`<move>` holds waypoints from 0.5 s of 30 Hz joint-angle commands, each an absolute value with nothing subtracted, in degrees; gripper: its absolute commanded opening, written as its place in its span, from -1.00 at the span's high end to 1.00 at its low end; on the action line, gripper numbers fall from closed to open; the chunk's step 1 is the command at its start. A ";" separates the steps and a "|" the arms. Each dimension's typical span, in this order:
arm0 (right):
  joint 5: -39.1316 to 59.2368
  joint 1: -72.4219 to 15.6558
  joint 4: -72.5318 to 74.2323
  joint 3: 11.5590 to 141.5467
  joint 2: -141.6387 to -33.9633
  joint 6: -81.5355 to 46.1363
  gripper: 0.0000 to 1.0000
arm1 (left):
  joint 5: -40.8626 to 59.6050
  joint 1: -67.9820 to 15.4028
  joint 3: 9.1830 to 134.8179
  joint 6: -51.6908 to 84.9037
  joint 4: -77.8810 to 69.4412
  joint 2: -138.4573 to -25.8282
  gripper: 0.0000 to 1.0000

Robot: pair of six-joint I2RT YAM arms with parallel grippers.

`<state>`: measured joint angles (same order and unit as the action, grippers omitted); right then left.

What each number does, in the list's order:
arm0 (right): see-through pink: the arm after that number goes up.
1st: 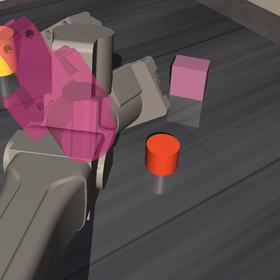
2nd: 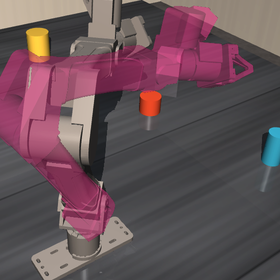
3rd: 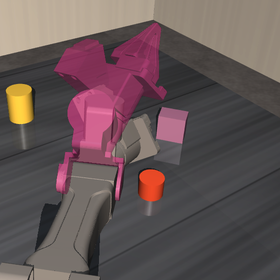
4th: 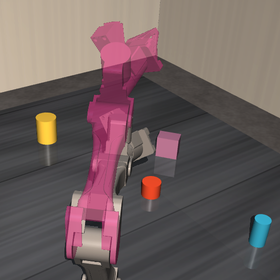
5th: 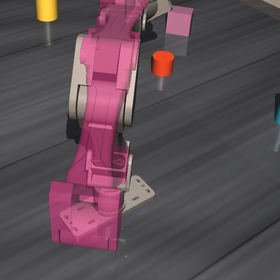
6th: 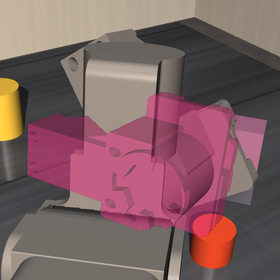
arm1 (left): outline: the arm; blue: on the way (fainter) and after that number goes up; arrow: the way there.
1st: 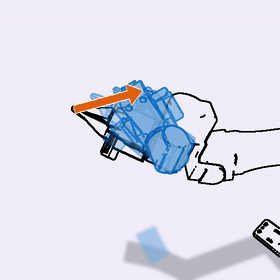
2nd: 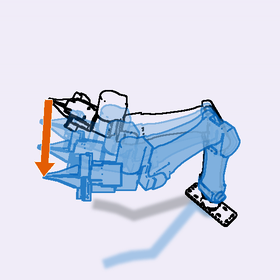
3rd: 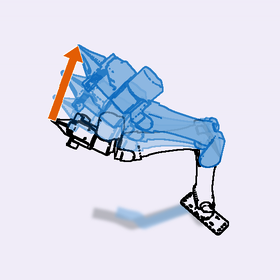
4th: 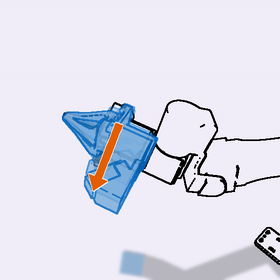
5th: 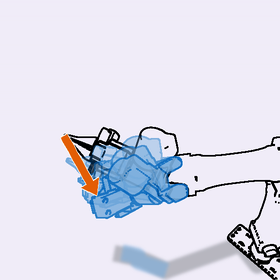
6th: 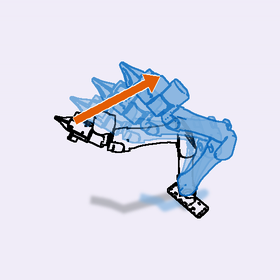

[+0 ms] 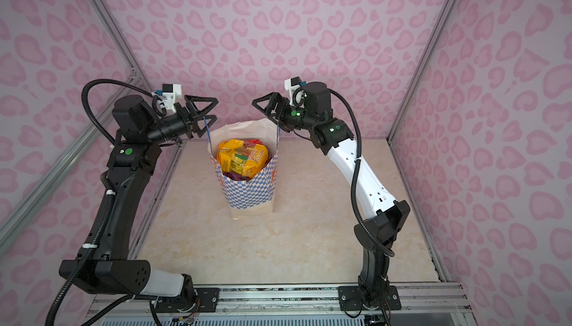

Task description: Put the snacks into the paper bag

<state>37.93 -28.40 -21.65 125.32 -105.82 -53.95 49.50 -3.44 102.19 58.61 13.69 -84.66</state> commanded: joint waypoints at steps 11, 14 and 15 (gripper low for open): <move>35.95 -23.41 -8.21 98.95 -89.58 -50.89 -0.97 | 48.69 -9.18 99.28 55.70 5.39 -87.71 -0.95; 35.02 -22.44 -6.94 93.55 -87.47 -50.97 -0.97 | 47.50 -9.52 92.31 55.76 3.23 -86.05 -0.95; 34.74 -22.16 -6.69 92.11 -87.09 -50.98 -0.97 | 47.01 -9.58 90.64 55.49 3.23 -85.75 -0.95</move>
